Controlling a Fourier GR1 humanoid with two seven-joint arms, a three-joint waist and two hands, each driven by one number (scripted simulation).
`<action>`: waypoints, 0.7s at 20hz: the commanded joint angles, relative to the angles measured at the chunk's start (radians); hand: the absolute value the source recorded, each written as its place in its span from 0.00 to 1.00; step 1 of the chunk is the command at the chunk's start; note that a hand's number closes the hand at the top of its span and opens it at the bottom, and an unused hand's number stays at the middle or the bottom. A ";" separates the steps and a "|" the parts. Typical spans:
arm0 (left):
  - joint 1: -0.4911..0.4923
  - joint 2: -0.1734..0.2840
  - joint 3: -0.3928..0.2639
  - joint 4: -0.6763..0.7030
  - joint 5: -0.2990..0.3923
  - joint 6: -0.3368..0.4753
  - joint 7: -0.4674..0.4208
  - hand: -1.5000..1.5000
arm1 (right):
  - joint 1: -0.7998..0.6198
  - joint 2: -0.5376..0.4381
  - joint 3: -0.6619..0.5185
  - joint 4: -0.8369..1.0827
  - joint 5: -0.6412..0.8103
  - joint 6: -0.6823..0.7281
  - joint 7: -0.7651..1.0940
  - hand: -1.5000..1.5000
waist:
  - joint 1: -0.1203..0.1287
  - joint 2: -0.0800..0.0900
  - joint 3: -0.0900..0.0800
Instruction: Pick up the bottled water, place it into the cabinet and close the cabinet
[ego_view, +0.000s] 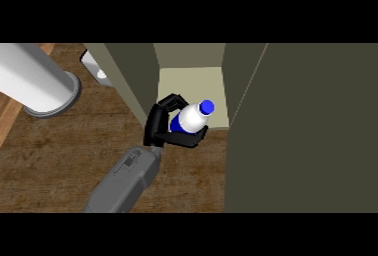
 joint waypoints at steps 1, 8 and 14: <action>-0.104 0.000 -0.045 0.042 0.060 0.088 0.065 1.00 | 0.052 -0.038 -0.091 -0.149 -0.154 0.020 0.049 0.00 | -0.013 0.006 0.000; -0.255 0.000 -0.001 0.190 0.176 0.119 0.088 1.00 | 0.060 -0.028 -0.086 -0.110 -0.141 0.059 0.015 0.00 | -0.024 0.008 -0.001; -0.378 0.000 0.056 0.388 0.157 0.218 0.078 1.00 | -0.005 0.019 -0.047 -0.041 -0.091 0.049 0.000 0.00 | -0.020 0.014 0.000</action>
